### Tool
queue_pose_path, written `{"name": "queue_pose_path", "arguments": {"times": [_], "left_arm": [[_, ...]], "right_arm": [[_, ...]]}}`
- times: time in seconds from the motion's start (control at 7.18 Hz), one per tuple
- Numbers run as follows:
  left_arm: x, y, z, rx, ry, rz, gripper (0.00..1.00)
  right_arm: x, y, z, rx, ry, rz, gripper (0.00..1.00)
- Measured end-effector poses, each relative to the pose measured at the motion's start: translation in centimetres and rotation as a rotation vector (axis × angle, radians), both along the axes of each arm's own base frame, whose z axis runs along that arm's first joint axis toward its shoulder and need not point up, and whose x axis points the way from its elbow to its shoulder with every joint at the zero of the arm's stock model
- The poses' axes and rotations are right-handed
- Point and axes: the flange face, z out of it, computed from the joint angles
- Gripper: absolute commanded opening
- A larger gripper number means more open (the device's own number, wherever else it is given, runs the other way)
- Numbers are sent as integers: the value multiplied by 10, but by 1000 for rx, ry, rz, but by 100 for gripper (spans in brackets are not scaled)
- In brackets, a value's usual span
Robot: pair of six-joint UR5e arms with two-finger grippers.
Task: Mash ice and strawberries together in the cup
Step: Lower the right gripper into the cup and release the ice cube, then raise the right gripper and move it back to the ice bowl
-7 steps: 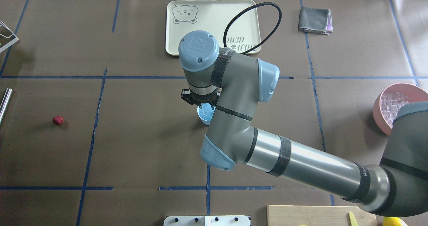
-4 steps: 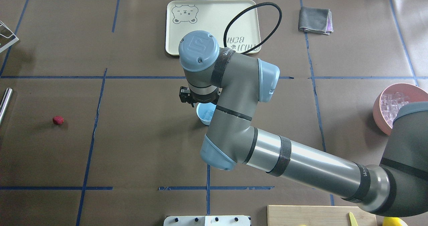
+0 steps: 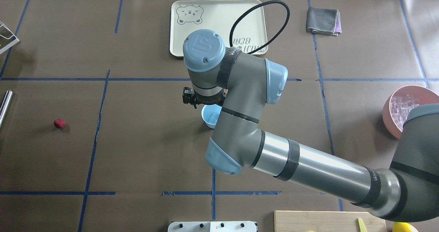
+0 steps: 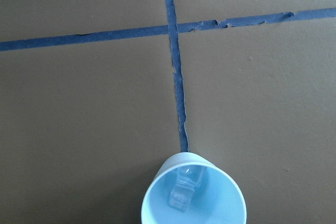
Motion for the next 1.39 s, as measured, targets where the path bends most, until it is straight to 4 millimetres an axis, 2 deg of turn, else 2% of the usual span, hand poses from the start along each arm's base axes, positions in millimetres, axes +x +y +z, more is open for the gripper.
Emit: {"name": "queue_pose_path", "arguments": {"times": [0.14,0.28,0.42,0.56,0.84,1.11,1.25,1.39], "left_arm": [[0,0,0,0,0,0,100],[0,0,-1,2,0,0,100],[0,0,-2,3,0,0,100],[0,-1,-3,5,0,0,100],[0,-1,-5,8,0,-1,100],[0,-3,-7,12,-1,0,100],[0,-4,-8,14,-1,-1,100],[0,-4,-8,14,-1,-1,100]], "right_arm": [[24,-2,-2,5,-8,19,99],[67,2,7,20,-22,46,99],[116,10,27,45,-37,69,99],[172,20,56,85,-40,76,99],[265,35,121,171,-7,61,99],[346,39,206,229,11,13,99],[381,39,246,239,29,-17,99],[409,34,282,240,60,-46,99]]}}
